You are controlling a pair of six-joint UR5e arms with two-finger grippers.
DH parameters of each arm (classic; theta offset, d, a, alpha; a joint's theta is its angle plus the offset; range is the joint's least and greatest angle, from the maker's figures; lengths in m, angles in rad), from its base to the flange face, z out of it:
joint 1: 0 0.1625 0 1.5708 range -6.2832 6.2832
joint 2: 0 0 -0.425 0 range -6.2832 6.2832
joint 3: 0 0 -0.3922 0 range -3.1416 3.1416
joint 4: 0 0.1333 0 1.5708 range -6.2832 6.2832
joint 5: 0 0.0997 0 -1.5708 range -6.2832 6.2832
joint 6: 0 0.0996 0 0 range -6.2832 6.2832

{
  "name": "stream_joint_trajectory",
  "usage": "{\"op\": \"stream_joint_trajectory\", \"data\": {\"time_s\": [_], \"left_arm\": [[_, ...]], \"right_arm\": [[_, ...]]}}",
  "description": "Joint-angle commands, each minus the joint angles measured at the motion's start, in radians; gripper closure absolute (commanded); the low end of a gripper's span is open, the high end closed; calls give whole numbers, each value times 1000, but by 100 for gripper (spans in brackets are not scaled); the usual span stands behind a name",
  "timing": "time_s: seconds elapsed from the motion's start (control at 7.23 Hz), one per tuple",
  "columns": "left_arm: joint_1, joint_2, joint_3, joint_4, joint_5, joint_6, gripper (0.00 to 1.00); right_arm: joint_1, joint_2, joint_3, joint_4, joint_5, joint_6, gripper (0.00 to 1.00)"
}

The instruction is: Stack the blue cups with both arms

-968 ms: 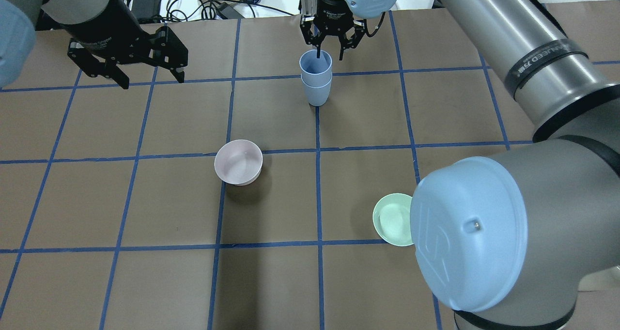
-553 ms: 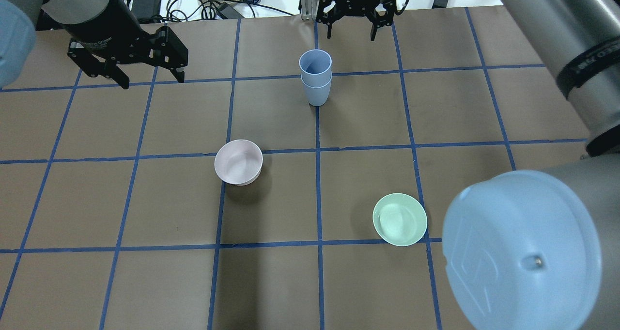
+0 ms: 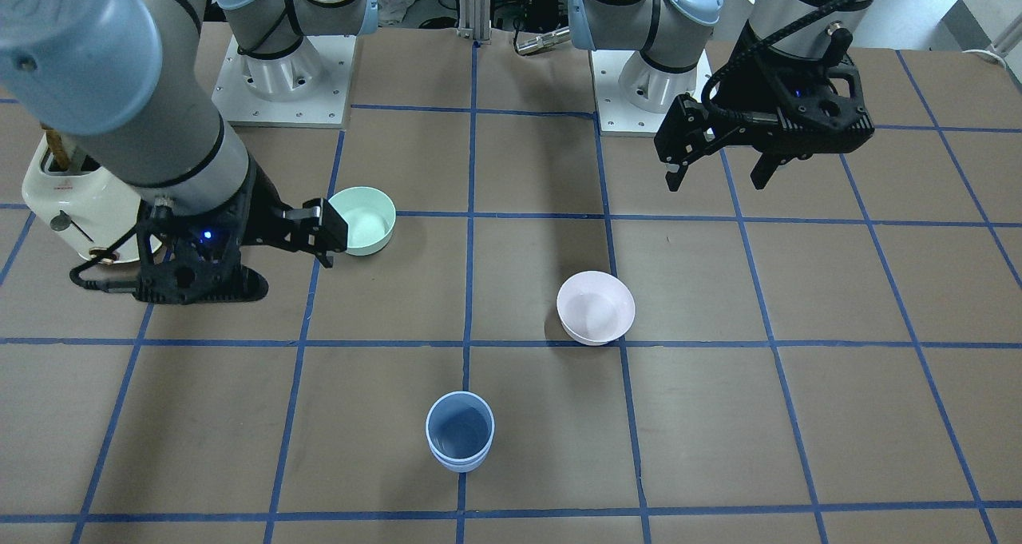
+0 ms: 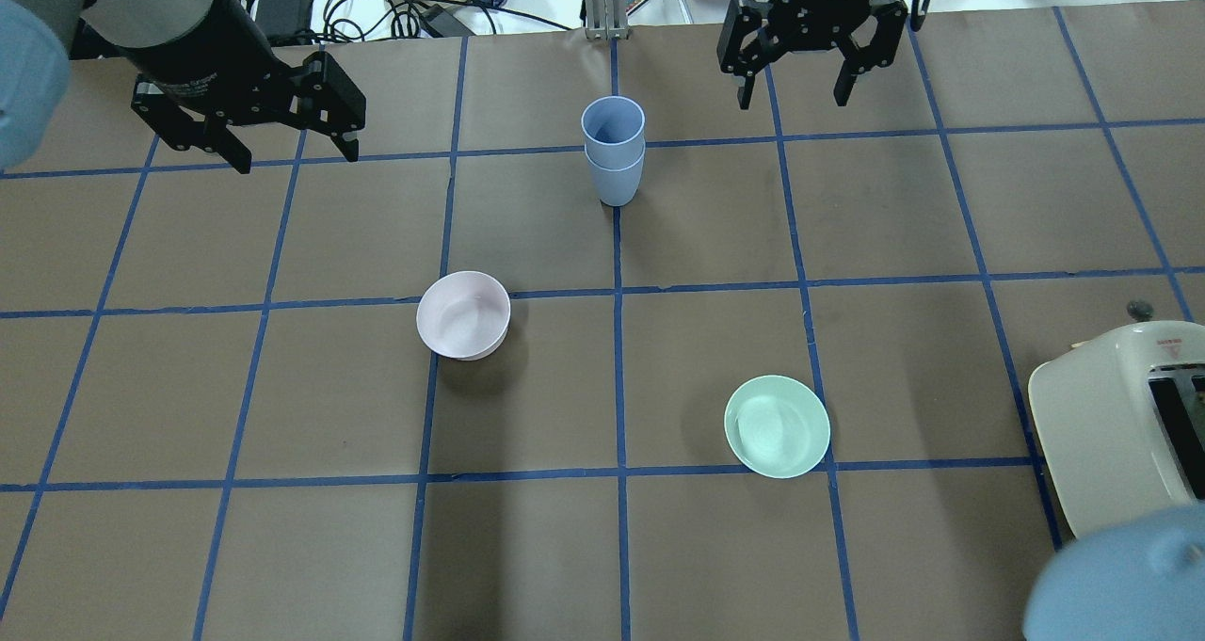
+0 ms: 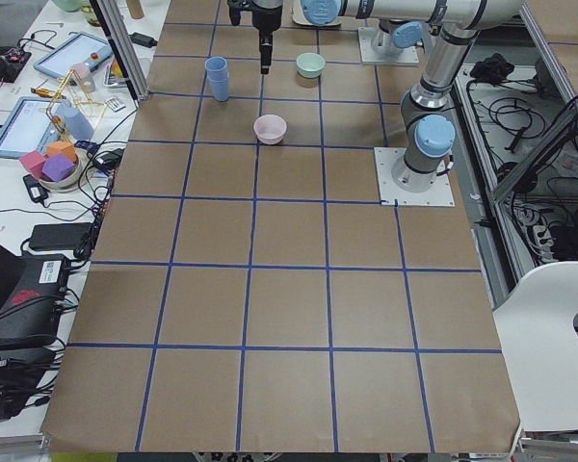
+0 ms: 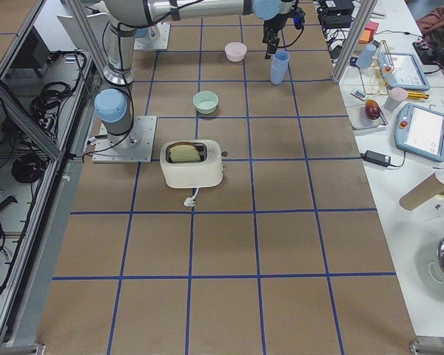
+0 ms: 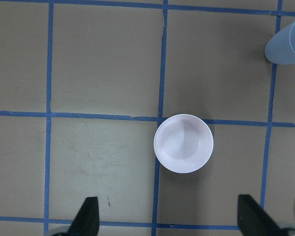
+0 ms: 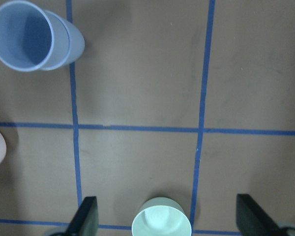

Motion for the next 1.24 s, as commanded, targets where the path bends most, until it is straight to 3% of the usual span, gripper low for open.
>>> {"op": "stream_joint_trajectory", "data": {"time_s": [0.0,0.69,1.11], "left_arm": [[0,0,-1,0,0,1,0],[0,0,-1,0,0,1,0],[0,0,-1,0,0,1,0]], "right_arm": [[-15,-157,141,9,-49,-10,0],[-17,-205,208,-21,-73,-17,0],[-20,-250,317,-132,-84,-17,0]]}}
